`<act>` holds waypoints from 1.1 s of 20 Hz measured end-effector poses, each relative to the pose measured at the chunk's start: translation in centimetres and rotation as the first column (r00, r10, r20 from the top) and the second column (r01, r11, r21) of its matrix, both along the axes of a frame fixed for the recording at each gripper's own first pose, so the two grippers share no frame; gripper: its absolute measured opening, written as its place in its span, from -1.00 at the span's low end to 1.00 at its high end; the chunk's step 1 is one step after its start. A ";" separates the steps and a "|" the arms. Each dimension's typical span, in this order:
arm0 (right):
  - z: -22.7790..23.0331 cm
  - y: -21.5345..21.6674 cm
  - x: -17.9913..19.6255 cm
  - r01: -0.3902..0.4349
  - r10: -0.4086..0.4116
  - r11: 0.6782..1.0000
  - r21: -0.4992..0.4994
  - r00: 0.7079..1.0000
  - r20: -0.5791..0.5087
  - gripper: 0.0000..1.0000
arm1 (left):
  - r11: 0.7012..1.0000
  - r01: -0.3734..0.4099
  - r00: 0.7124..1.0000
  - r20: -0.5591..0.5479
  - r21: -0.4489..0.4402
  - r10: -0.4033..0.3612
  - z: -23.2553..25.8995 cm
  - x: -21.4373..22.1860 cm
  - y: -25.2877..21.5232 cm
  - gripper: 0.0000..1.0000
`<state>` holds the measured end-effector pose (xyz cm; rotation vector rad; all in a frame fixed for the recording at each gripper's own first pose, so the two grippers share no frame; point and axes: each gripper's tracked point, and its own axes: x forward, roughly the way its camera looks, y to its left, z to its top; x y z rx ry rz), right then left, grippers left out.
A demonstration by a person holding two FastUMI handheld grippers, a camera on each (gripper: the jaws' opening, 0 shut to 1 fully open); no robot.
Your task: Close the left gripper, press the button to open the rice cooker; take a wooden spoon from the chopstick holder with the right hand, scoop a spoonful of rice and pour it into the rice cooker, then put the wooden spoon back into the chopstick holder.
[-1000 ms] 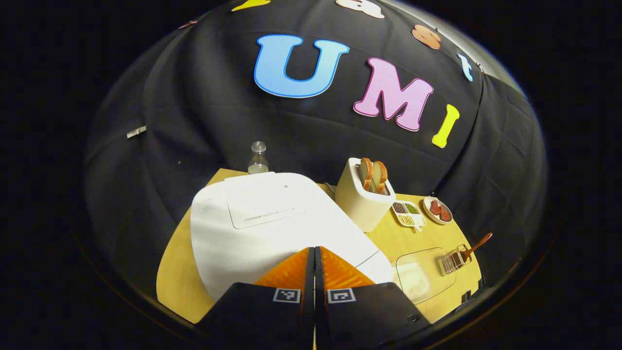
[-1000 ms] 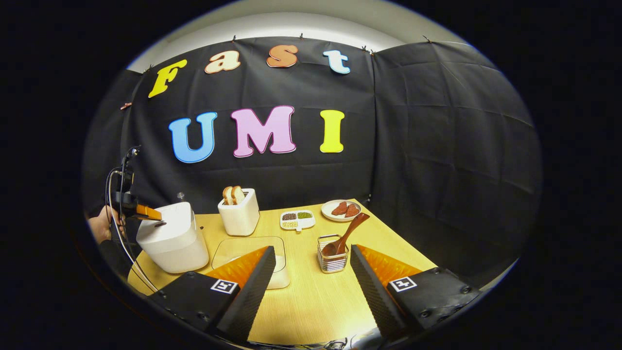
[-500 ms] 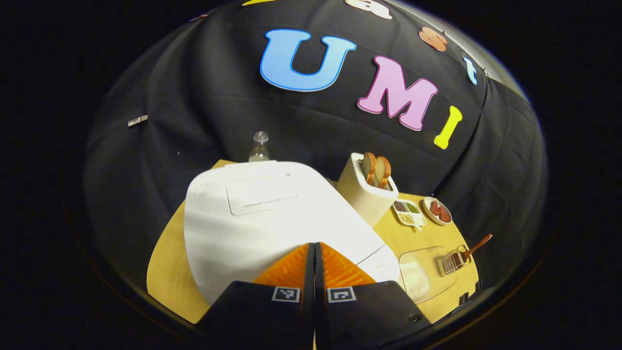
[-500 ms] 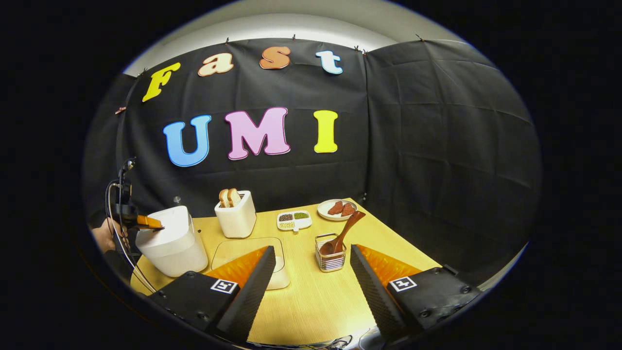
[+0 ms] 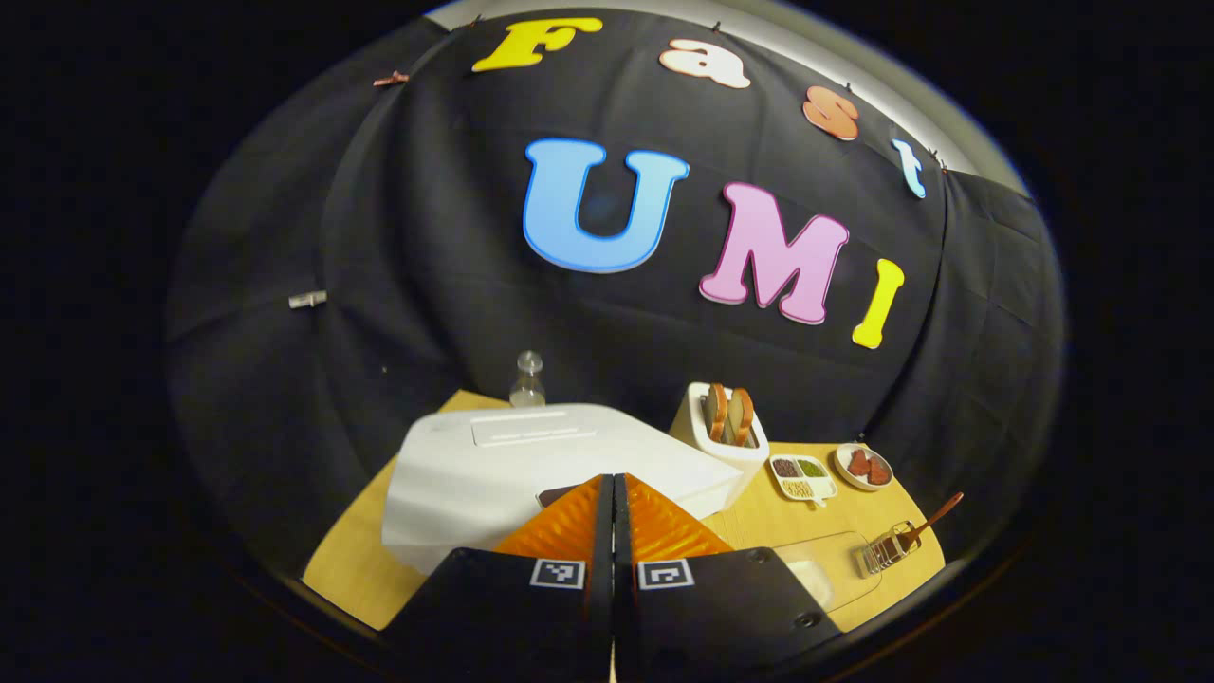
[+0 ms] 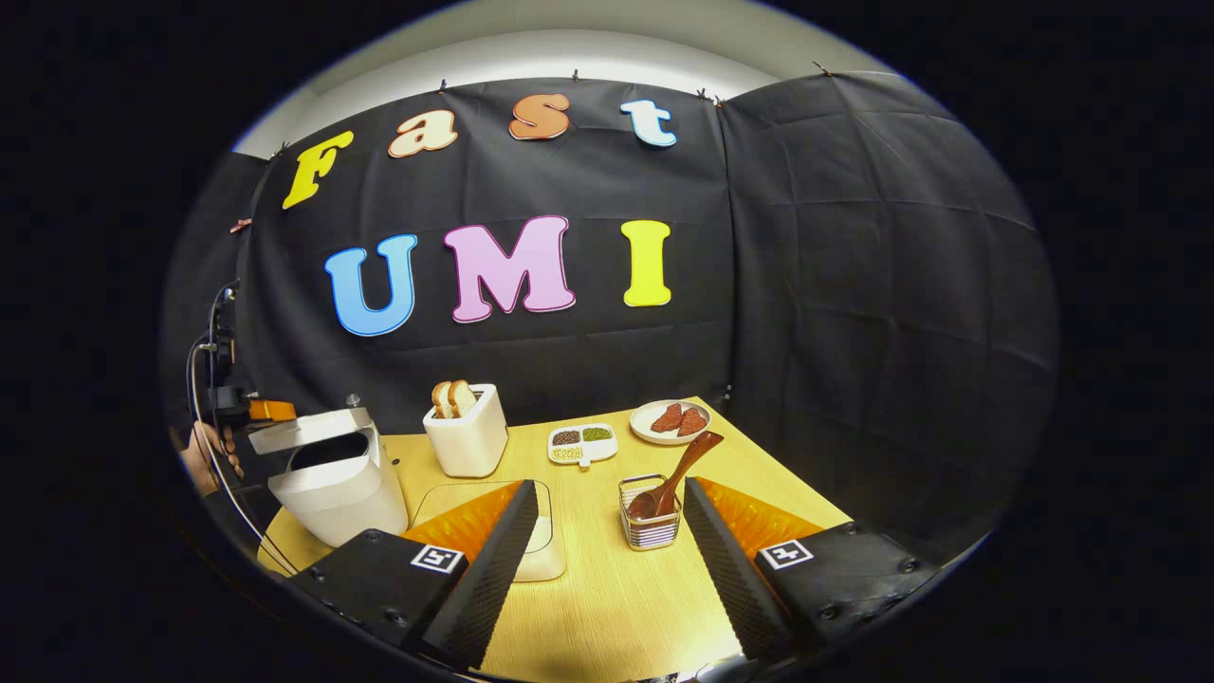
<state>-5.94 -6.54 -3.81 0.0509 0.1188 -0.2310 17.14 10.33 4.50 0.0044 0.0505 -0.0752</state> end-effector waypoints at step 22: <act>-8.4 -10.3 12.2 -0.086 0.116 0.979 0.184 0.981 -0.158 0.97 | 0.992 -0.125 0.992 -0.012 0.029 0.126 -7.8 -15.2 -12.7 0.86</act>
